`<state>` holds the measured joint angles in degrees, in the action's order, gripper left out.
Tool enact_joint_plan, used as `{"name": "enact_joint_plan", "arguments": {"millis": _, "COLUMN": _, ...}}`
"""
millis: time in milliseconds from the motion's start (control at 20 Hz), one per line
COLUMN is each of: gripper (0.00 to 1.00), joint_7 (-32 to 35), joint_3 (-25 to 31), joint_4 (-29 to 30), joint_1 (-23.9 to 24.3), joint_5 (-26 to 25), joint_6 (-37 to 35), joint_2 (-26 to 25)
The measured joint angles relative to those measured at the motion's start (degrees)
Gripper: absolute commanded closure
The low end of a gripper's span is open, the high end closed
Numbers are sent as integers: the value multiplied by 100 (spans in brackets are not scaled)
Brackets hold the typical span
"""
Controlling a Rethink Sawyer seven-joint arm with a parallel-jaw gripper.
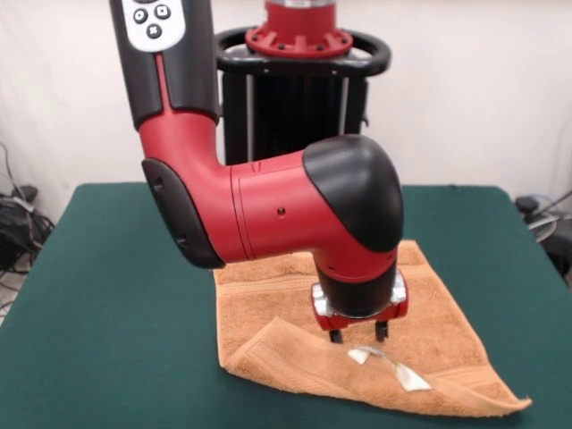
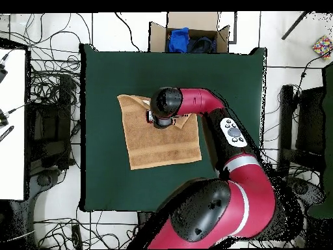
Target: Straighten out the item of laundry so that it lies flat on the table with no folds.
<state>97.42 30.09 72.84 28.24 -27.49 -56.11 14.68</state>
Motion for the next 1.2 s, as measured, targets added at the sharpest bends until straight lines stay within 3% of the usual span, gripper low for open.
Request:
{"name": "enact_joint_plan", "arguments": {"millis": 800, "gripper": 0, "joint_7": -1, "joint_3": 7, "joint_4": 32, "joint_1": 15, "joint_5": -2, "joint_6": 20, "joint_2": 20}}
{"name": "enact_joint_plan", "arguments": {"millis": 1200, "gripper": 0, "joint_7": -1, "joint_3": 7, "joint_4": 180, "joint_1": 31, "joint_5": -182, "joint_6": 428, "joint_2": 200}}
